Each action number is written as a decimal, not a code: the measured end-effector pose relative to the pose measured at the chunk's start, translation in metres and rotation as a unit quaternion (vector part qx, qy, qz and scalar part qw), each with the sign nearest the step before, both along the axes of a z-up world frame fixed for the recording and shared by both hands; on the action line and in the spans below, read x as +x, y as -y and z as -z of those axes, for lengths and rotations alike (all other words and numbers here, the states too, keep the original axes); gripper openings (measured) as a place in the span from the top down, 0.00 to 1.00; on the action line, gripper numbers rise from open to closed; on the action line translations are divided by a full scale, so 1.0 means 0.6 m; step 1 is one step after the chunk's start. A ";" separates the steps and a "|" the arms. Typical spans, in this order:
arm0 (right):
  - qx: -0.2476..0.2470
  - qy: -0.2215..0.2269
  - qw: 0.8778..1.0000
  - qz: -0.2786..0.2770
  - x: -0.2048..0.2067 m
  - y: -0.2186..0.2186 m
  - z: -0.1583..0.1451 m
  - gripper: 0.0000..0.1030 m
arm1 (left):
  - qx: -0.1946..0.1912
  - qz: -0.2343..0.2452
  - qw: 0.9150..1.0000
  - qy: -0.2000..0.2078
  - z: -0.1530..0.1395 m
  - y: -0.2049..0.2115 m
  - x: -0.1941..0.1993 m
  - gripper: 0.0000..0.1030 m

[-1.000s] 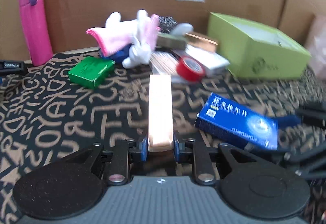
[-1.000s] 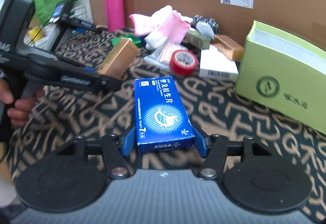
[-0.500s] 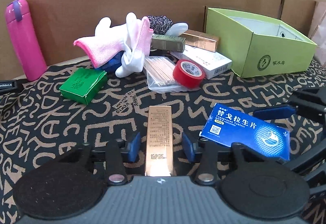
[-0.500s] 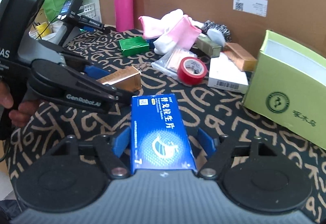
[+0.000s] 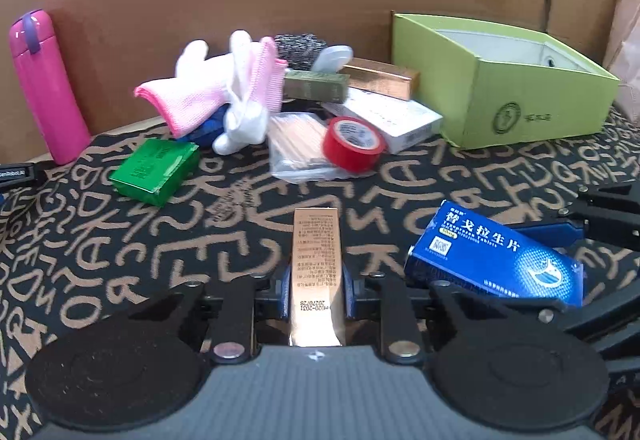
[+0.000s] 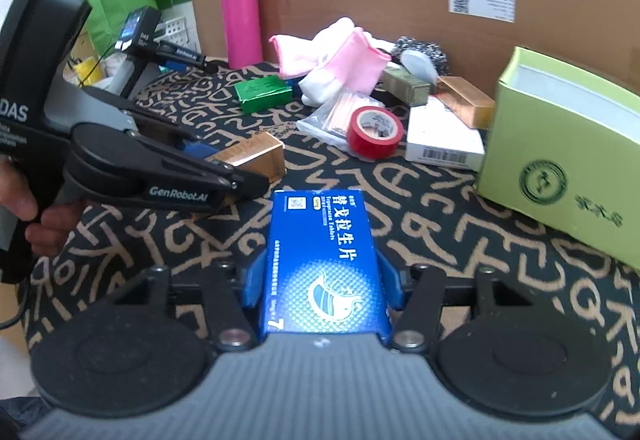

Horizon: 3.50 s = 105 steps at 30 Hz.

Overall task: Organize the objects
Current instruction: 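Carry both boxes into the green shoebox and open both tools, then move both tools back to the remaining items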

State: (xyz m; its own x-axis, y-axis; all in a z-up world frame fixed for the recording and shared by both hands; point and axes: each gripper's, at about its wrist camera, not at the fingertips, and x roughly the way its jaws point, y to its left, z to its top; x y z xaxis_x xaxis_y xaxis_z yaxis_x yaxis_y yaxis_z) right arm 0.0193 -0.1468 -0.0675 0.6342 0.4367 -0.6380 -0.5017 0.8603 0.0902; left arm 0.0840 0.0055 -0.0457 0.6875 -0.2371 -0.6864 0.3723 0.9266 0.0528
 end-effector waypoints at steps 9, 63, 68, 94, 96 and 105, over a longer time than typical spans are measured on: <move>0.043 0.032 0.997 0.061 -0.039 0.106 -0.047 0.45 | -0.064 0.074 0.995 0.010 -0.068 0.058 -0.025 0.75; -0.046 0.084 0.964 0.248 0.183 0.285 -0.074 0.00 | -0.109 0.051 0.987 0.107 -0.123 0.282 0.155 0.10; -0.038 0.104 0.962 0.249 0.155 0.275 -0.094 0.00 | -0.132 0.037 0.984 0.114 -0.140 0.260 0.117 0.10; -0.003 0.094 0.991 0.091 0.015 0.043 -0.039 0.16 | -0.111 -0.135 0.979 0.104 -0.054 0.001 -0.022 0.10; -0.012 0.086 0.993 0.081 0.029 0.016 -0.029 0.20 | -0.108 -0.158 0.977 0.099 -0.043 -0.025 -0.006 0.10; -0.021 0.090 0.994 0.065 0.074 -0.053 -0.013 0.29 | -0.098 -0.235 0.964 0.072 -0.011 -0.115 0.108 0.10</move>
